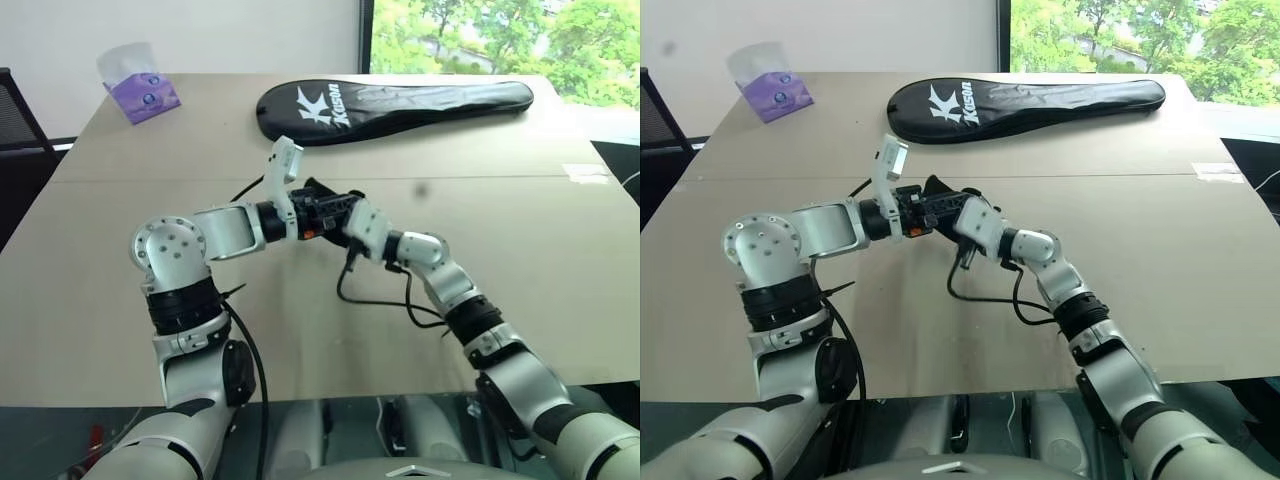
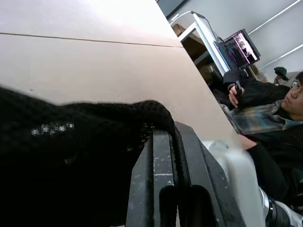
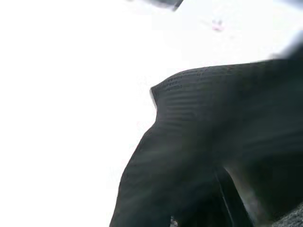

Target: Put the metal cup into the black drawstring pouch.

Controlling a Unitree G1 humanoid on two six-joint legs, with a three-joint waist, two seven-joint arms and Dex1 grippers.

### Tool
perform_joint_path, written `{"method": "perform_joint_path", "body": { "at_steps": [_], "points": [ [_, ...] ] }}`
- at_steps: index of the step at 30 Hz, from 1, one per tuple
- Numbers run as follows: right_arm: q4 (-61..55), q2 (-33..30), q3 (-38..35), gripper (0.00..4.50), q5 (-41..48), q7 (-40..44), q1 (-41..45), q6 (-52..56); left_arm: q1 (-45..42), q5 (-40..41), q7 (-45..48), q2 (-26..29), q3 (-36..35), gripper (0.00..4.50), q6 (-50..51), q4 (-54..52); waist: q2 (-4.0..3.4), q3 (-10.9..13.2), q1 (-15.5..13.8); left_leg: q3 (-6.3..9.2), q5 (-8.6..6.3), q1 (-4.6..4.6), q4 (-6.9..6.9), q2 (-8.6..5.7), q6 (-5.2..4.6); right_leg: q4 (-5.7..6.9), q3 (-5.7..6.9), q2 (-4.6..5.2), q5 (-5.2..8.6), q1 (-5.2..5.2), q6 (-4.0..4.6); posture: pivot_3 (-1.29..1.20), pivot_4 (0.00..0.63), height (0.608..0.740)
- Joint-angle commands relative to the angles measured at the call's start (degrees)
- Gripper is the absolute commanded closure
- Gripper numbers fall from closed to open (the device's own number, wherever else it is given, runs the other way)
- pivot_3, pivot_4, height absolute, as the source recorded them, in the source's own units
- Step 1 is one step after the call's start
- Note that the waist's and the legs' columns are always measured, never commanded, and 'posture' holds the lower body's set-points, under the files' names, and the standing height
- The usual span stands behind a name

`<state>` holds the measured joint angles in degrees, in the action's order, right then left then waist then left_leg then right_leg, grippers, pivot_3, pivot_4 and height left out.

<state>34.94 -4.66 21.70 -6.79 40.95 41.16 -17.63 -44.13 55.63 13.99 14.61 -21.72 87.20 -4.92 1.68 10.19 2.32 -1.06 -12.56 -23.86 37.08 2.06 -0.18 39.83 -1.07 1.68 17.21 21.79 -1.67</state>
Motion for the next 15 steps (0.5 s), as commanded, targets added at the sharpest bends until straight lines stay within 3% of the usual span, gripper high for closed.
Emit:
{"method": "perform_joint_path", "body": {
  "at_steps": [1,4,7,12,15],
  "points": [
    [-2.1,5.7,-4.4,4.39,5.4,-4.0,-0.6,4.9,-2.9,0.0,1.6,-0.6,0.8,4.50,-3.5,0.8,0.00,0.0,0.2,-0.01,0.00,0.00,0.00,0.04,0.01,0.01,-0.01,-0.03,0.00,0.00,0.00,0.00,0.150,0.740],
    [-5.8,2.6,-3.8,4.39,5.3,0.9,-1.3,10.8,-1.3,-1.4,1.9,0.8,1.3,4.50,-4.1,1.5,0.00,0.0,0.0,0.04,0.04,0.01,-0.03,0.11,0.08,0.01,-0.05,-0.09,0.00,0.01,0.01,0.00,0.150,0.740],
    [-11.8,-0.7,-3.9,3.48,5.2,2.3,-2.6,15.4,0.8,-2.4,3.0,2.7,2.2,4.50,-4.9,1.6,0.00,0.0,-0.5,0.06,0.04,-0.02,-0.03,0.01,0.07,-0.03,-0.03,0.05,0.00,-0.01,0.01,0.00,0.150,0.740],
    [-24.6,-4.9,-4.9,1.40,4.9,1.5,-3.9,26.9,3.6,-3.4,5.1,5.3,3.0,4.50,-6.3,1.1,-0.01,0.0,-0.3,0.10,0.04,-0.03,-0.07,0.00,0.07,-0.02,0.00,0.05,0.00,0.01,0.01,0.00,0.150,0.740],
    [-32.7,-7.9,-5.8,1.40,6.1,2.8,-4.2,33.7,4.9,-3.8,6.6,6.9,3.1,4.50,-7.0,1.4,-0.01,0.0,-0.2,0.10,0.05,-0.01,-0.14,0.03,0.08,-0.02,-0.01,0.01,0.00,0.02,0.02,0.00,0.150,0.740]
  ]
}}
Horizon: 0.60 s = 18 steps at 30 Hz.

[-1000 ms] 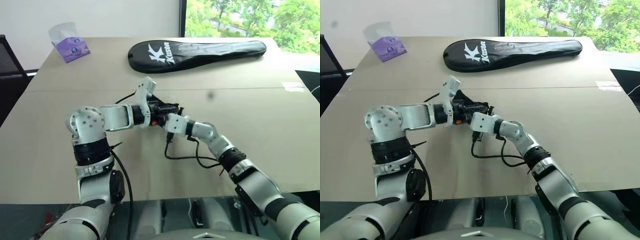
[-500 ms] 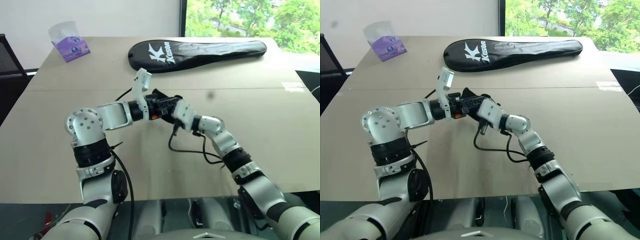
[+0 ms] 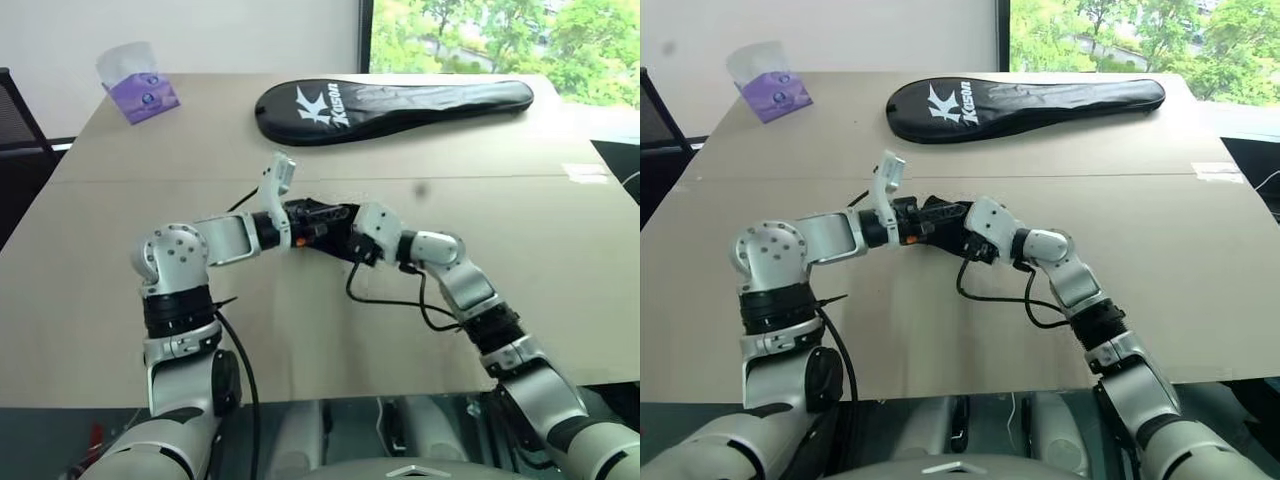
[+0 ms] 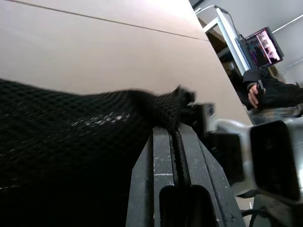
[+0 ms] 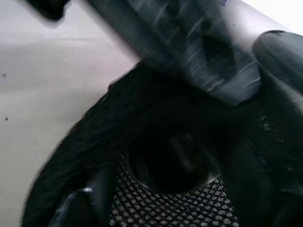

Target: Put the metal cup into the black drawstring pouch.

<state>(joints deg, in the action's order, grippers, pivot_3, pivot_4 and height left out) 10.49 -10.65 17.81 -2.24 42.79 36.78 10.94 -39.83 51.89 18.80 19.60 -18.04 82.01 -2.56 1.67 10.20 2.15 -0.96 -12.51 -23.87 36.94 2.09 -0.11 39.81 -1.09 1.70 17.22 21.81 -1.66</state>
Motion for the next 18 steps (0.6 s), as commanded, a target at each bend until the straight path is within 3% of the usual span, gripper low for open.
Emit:
{"method": "perform_joint_path", "body": {
  "at_steps": [1,7,12,16,18],
  "points": [
    [-10.6,-2.9,-2.2,1.40,2.0,1.4,0.1,7.2,0.9,-0.2,2.3,2.5,-0.4,4.50,-2.2,-0.9,0.00,0.0,0.0,0.00,0.00,0.00,0.00,0.00,0.00,-0.02,0.00,0.00,0.00,0.00,0.00,0.00,0.150,0.740],
    [-26.2,-8.6,-6.1,1.40,11.4,5.6,-2.3,23.4,1.3,-1.4,5.2,6.0,-0.1,4.50,-5.5,1.2,0.00,0.0,-0.3,-0.01,0.00,0.00,-0.03,-0.02,-0.01,-0.05,0.01,0.03,0.00,-0.01,0.00,0.00,0.150,0.740],
    [-31.3,-12.8,-8.4,1.40,15.1,5.6,-4.4,27.2,0.6,-1.8,8.1,8.4,0.7,4.50,-7.8,1.6,0.00,0.0,-0.2,-0.04,-0.01,0.00,-0.07,-0.02,-0.03,-0.09,0.01,0.03,0.01,-0.01,0.00,0.00,0.150,0.740],
    [-32.9,-15.3,-8.5,0.14,15.4,4.4,-7.5,26.6,0.6,-2.6,9.1,10.5,1.5,4.50,-8.4,1.7,0.01,0.0,-0.3,-0.04,-0.01,0.00,-0.09,-0.03,-0.04,-0.12,0.01,0.02,0.01,-0.01,0.00,0.00,0.150,0.740],
    [-34.9,-15.5,-8.2,0.02,17.0,3.8,-9.9,28.5,1.2,-3.1,9.6,11.4,2.6,4.50,-8.6,0.7,0.02,0.0,-0.4,-0.05,-0.01,-0.01,-0.12,-0.03,-0.04,-0.14,0.00,0.01,0.02,0.00,0.00,0.00,0.150,0.740]
  ]
}}
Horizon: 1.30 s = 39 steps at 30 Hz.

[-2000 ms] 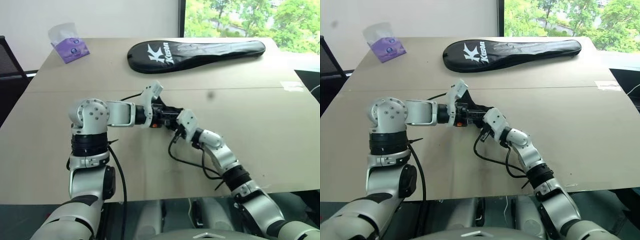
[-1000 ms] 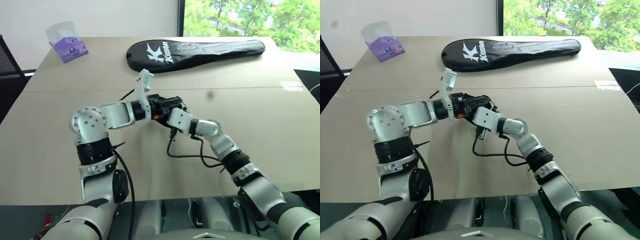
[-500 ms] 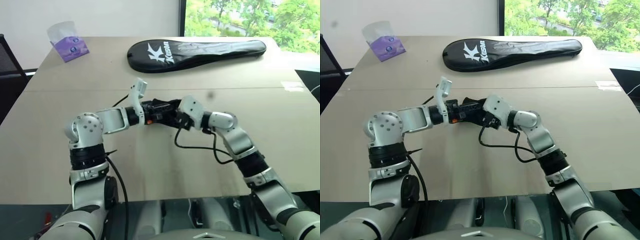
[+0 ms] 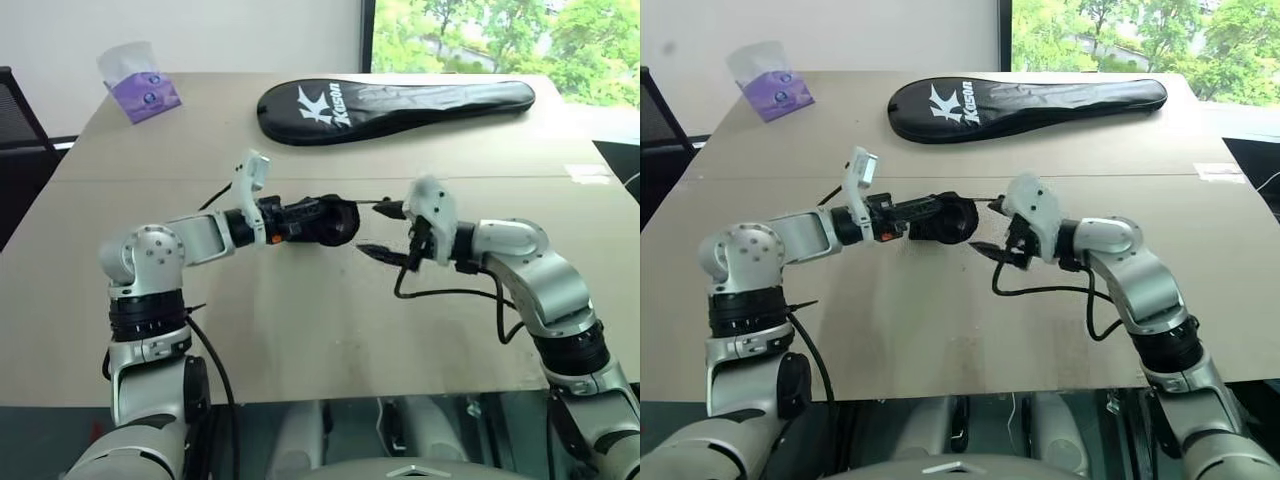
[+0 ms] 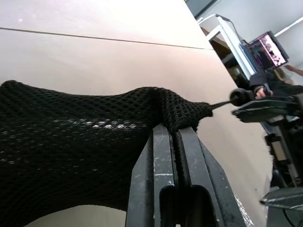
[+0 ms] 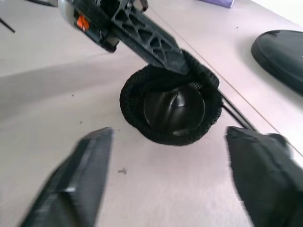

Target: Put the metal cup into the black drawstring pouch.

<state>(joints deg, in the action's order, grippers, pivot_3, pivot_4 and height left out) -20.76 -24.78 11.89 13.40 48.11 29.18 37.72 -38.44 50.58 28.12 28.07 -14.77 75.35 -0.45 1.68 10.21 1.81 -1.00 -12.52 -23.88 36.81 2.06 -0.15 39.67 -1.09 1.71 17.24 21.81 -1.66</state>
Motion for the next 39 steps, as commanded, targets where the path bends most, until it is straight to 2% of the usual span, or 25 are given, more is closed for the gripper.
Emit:
{"method": "perform_joint_path", "body": {
  "at_steps": [1,5,9,12,15,20,27,34,35,36,39],
  "points": [
    [-5.2,-1.3,-2.0,0.02,3.2,-0.7,-3.9,2.3,0.1,-2.2,0.4,3.4,0.0,4.50,-2.4,-1.9,0.01,0.0,0.0,0.01,0.00,-0.02,0.00,0.00,0.00,-0.01,0.00,0.00,0.00,0.00,0.00,0.00,0.150,0.740],
    [-8.9,5.9,-4.8,0.02,14.6,-1.4,-6.9,3.2,0.6,-3.2,1.0,3.9,2.3,4.50,-3.8,-4.4,0.01,0.0,0.2,0.01,0.00,-0.02,-0.06,0.01,0.00,-0.06,-0.01,-0.01,0.00,0.00,0.00,0.00,0.150,0.740],
    [-6.6,13.9,-7.0,0.02,22.2,-4.0,-5.9,3.6,0.5,-3.7,2.1,4.0,4.7,4.50,-4.7,-7.1,0.01,0.0,0.3,0.03,0.00,0.03,-0.09,0.04,0.00,-0.04,-0.01,-0.05,0.00,0.00,0.00,0.00,0.150,0.740],
    [-4.5,15.6,-6.6,0.02,24.6,-4.2,-5.1,4.1,0.3,-4.0,2.4,3.6,5.3,4.50,-4.9,-7.5,0.01,0.0,0.1,0.00,0.00,0.02,-0.09,0.00,-0.01,-0.05,0.00,-0.01,0.00,-0.01,0.00,0.00,0.150,0.740],
    [1.7,19.0,-4.8,0.02,19.6,-7.6,-3.6,-2.1,-0.4,-3.7,2.1,2.6,5.7,4.50,-4.9,-8.5,0.01,0.0,0.1,0.03,-0.01,0.02,-0.09,0.00,-0.03,-0.05,0.01,-0.02,0.00,0.00,0.00,0.00,0.150,0.740],
    [3.4,19.3,-4.2,0.02,17.0,-9.3,-3.2,-5.7,-0.3,-3.8,2.0,2.3,5.4,4.50,-4.7,-9.0,0.00,0.0,0.1,-0.02,-0.07,-0.01,-0.09,0.01,-0.13,-0.05,0.00,-0.05,0.00,0.04,0.00,0.00,0.150,0.740],
    [3.6,16.2,-2.3,0.02,14.1,-8.5,-4.8,-8.5,0.7,-3.4,1.5,1.6,5.1,4.50,-4.4,-10.4,0.00,0.0,0.1,-0.02,-0.07,0.00,-0.10,0.01,-0.13,-0.06,0.01,-0.05,0.00,0.04,0.00,0.00,0.150,0.740],
    [1.2,16.6,-2.7,0.02,17.4,-9.3,-6.9,-5.8,1.0,-3.5,1.5,1.5,5.4,4.50,-4.3,-10.8,0.00,0.0,0.1,-0.02,-0.07,0.00,-0.10,0.02,-0.13,-0.05,0.00,-0.05,0.00,0.04,0.00,0.00,0.150,0.740],
    [0.7,16.8,-2.9,0.54,18.3,-9.6,-7.3,-5.3,1.1,-3.5,1.4,1.4,5.4,4.50,-4.3,-10.9,0.00,0.0,0.1,-0.01,-0.07,-0.01,-0.10,0.02,-0.13,-0.05,0.00,-0.05,0.00,0.04,0.00,0.00,0.150,0.740],
    [0.2,16.8,-3.1,0.75,19.0,-9.9,-7.6,-4.8,1.2,-3.5,1.5,1.4,5.7,4.50,-4.3,-11.2,0.00,0.0,0.1,-0.02,-0.07,-0.01,-0.10,0.02,-0.13,-0.05,0.00,-0.05,0.00,0.04,0.00,0.00,0.150,0.740],
    [-1.0,16.7,-3.5,0.75,21.2,-10.5,-8.6,-3.2,1.5,-3.4,1.3,1.2,6.0,4.50,-4.1,-11.9,0.00,0.0,0.1,-0.03,-0.07,-0.01,-0.10,0.02,-0.13,-0.06,-0.01,-0.04,0.00,0.04,0.00,0.00,0.150,0.740]
  ]
}}
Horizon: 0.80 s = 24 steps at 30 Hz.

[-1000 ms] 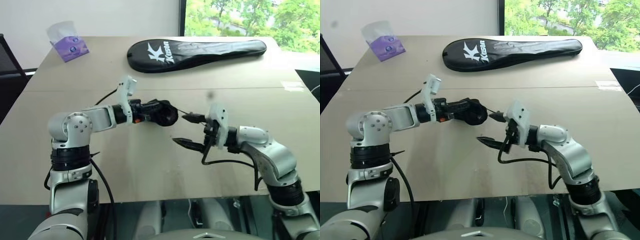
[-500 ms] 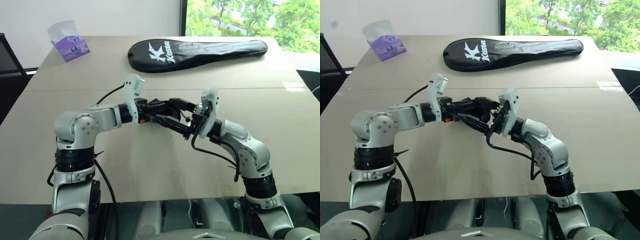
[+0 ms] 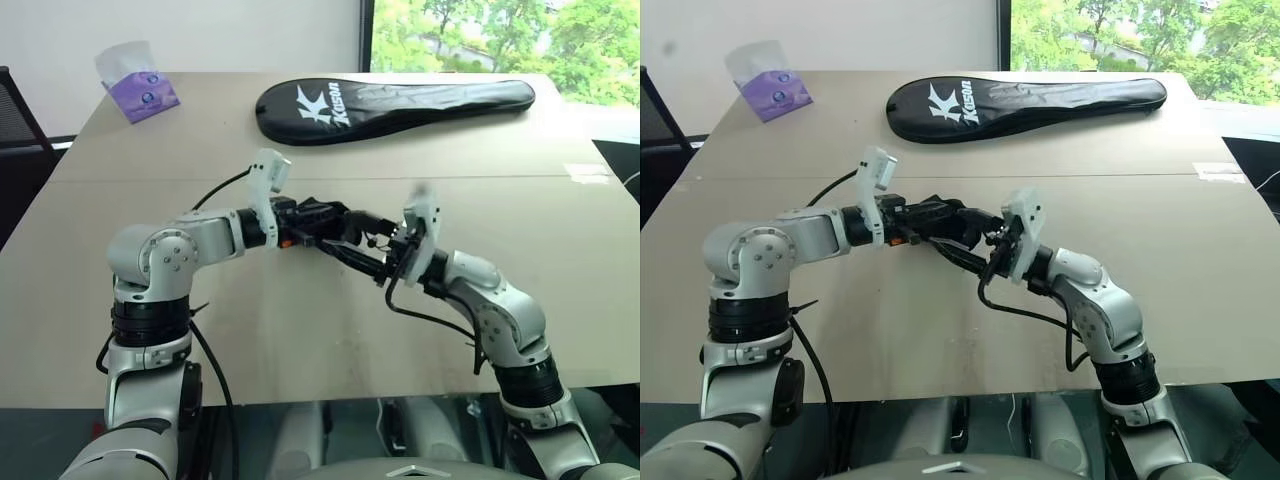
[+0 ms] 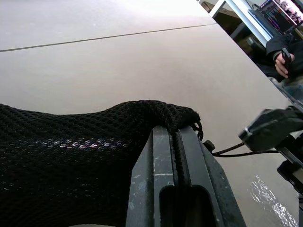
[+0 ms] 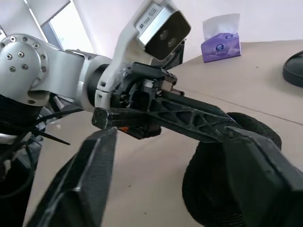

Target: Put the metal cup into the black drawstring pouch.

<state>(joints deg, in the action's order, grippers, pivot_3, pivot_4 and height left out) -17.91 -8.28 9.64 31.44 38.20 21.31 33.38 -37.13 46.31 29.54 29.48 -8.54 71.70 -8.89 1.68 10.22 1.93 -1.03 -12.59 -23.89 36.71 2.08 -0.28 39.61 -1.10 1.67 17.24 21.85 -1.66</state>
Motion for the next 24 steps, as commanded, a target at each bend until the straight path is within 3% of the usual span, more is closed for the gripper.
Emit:
{"method": "perform_joint_path", "body": {
  "at_steps": [1,2,14,15,16,21,24],
  "points": [
    [-4.3,0.0,-1.3,0.26,3.8,-0.6,-1.1,1.5,0.2,0.9,-0.2,-0.3,-0.2,4.50,-0.3,-3.6,0.00,0.0,0.0,0.00,0.00,0.00,0.00,0.00,0.00,0.00,0.00,0.00,0.00,0.00,0.00,0.00,0.150,0.740],
    [-4.9,-0.3,-1.3,0.02,4.3,-0.4,-1.4,2.0,0.3,0.9,-0.2,-0.3,-0.2,4.50,-0.2,-3.7,0.00,0.0,0.0,0.02,0.00,0.00,0.00,0.00,-0.01,0.00,-0.01,0.00,0.00,0.00,0.00,0.00,0.150,0.740],
    [-7.4,-1.7,-1.3,0.02,6.6,-2.9,-2.8,4.1,0.4,0.2,0.2,-0.3,0.7,4.50,-0.6,-3.6,0.00,0.0,0.0,0.01,-0.02,0.00,0.00,0.00,-0.03,0.00,-0.01,-0.01,0.00,0.00,0.00,0.00,0.150,0.740],
    [-7.3,-1.8,-1.2,0.51,6.0,-3.2,-2.9,3.6,0.3,0.2,0.2,-0.4,0.7,4.50,-0.6,-3.6,0.00,0.0,0.0,0.01,-0.02,0.00,0.00,0.00,-0.03,0.00,-0.01,-0.01,0.00,0.00,0.00,0.00,0.150,0.740],
    [-7.3,-2.0,-1.1,0.64,5.7,-3.3,-3.1,3.3,0.4,0.3,0.1,-0.5,0.7,4.50,-0.6,-3.6,0.00,0.0,0.0,0.00,-0.02,0.00,0.00,0.00,-0.04,0.00,0.00,-0.01,0.00,0.00,0.00,0.00,0.150,0.740],
    [-7.2,-2.7,-0.4,3.08,4.5,-3.8,-3.5,2.1,0.6,0.5,-0.1,-0.7,0.7,4.50,-0.5,-4.1,0.00,0.0,0.0,0.00,-0.02,0.00,0.00,0.00,-0.04,0.00,-0.01,-0.02,0.00,0.00,0.00,0.00,0.150,0.740],
    [-7.2,-2.9,-0.4,3.08,4.2,-3.7,-3.6,1.8,0.7,0.5,-0.1,-0.7,0.6,4.50,-0.5,-4.2,0.00,0.0,0.0,0.00,-0.02,0.00,0.00,0.00,-0.04,0.00,-0.01,-0.03,0.00,0.00,-0.01,0.00,0.150,0.740]
  ]
}}
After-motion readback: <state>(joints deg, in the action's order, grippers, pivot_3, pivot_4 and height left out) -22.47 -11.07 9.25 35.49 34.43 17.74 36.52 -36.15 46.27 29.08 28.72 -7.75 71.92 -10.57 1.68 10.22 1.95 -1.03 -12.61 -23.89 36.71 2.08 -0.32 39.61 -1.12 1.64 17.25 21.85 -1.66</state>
